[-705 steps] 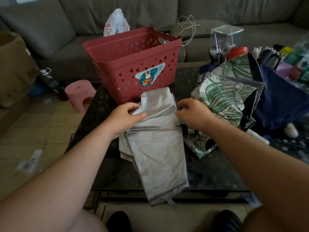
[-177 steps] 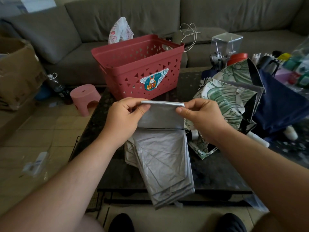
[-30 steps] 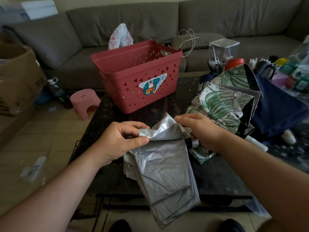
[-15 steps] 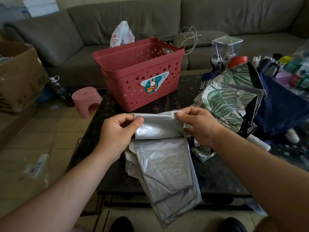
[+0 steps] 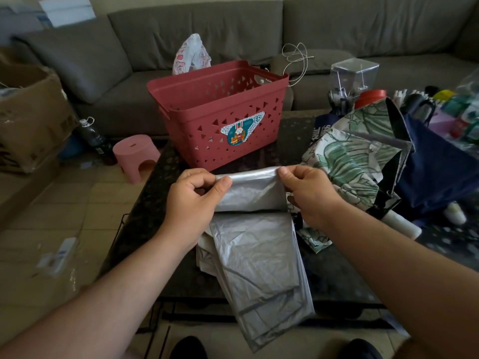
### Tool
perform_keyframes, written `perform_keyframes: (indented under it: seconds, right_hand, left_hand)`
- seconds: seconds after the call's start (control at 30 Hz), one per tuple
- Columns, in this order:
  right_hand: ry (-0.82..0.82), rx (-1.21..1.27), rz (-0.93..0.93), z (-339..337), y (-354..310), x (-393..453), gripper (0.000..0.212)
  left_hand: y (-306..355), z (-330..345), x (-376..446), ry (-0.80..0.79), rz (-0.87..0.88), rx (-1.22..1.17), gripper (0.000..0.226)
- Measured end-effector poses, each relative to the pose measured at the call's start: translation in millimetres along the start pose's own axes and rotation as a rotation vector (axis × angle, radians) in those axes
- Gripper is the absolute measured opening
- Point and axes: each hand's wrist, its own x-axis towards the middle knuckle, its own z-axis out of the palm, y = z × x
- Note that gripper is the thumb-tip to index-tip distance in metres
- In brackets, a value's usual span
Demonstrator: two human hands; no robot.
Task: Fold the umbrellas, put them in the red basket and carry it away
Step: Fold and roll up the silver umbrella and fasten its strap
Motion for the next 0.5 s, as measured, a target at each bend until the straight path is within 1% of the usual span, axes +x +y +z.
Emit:
perform_keyframes:
  seconds: [0.1, 0.13, 0.23, 0.33, 0.4, 0.43, 0.5]
  right_hand:
    - [0.075, -0.033, -0.112, -2.7, -1.8, 1.0, 0.006]
    - [0.099, -0.064, -0.163, -3.4, -2.7, 0.3, 0.007]
    - [0.082, -0.117, -0.271, -2.4, -5.1, -2.7, 0.014]
    - [-0.055, -0.15, -0.307, -0.6, -10.5, -8.7, 0.023]
    - [-0.119, -0.253, -0.331, -2.1, -14.3, -12.1, 0.034]
    - [-0.111, -0.321, -0.345, -3.4, -16.0, -12.8, 0.038]
    - [-0.044, -0.438, -0.368, -5.5, -16.5, -10.6, 0.035]
  left_hand:
    - [-0.5, 0.3, 2.1, 0.007, -0.013, -0.042, 0.013]
    - [-0.8, 0.3, 3.5, 0.011, -0.022, -0.054, 0.012]
    - [2.2, 0.4, 7.0, 0.016, -0.041, -0.1, 0.011]
    - [8.8, 1.6, 10.7, 0.026, -0.071, -0.176, 0.01]
    - [12.4, 2.5, 12.7, 0.033, -0.093, -0.22, 0.004]
    - [13.3, 2.6, 13.3, 0.03, -0.104, -0.238, 0.004]
    - [12.1, 3.4, 13.8, 0.017, -0.128, -0.256, 0.017]
